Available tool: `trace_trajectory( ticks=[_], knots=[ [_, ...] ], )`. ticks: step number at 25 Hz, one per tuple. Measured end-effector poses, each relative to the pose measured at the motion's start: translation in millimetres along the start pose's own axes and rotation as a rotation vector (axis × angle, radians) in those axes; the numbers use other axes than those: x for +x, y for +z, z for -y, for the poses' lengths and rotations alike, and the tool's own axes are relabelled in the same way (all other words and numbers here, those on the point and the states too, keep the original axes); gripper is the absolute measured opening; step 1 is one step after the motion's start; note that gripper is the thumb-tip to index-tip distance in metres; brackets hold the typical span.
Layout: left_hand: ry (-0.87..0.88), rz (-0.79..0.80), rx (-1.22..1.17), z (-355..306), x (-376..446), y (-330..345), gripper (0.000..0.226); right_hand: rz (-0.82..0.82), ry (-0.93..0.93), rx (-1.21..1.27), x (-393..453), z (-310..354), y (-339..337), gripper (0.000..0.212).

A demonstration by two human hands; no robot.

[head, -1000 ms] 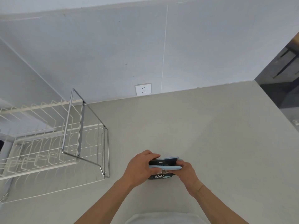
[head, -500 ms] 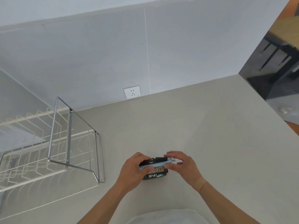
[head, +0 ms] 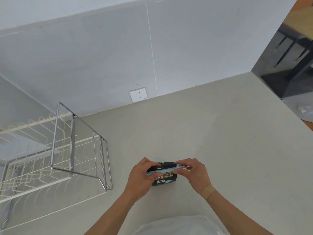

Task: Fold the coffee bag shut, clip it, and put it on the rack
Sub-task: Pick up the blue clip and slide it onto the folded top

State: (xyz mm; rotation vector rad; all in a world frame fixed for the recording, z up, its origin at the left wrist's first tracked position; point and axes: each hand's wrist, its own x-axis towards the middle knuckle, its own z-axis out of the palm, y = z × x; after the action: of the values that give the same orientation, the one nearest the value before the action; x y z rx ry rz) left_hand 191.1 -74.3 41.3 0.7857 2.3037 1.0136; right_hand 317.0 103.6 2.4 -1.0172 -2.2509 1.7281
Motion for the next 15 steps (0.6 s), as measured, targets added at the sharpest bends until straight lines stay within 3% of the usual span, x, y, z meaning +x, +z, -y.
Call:
trace_trajectory(
  ticks=[7, 15],
  knots=[
    [-0.023, -0.035, -0.033, -1.6, 2.4, 0.1, 0.022, -0.072, 0.003, 0.081, 2.4, 0.8, 7.4, 0.031],
    [0.026, -0.021, 0.050, 1.1, -2.8, -3.3, 0.028, 0.006, -0.047, -0.024, 1.3, 6.1, 0.8, 0.033]
  ],
)
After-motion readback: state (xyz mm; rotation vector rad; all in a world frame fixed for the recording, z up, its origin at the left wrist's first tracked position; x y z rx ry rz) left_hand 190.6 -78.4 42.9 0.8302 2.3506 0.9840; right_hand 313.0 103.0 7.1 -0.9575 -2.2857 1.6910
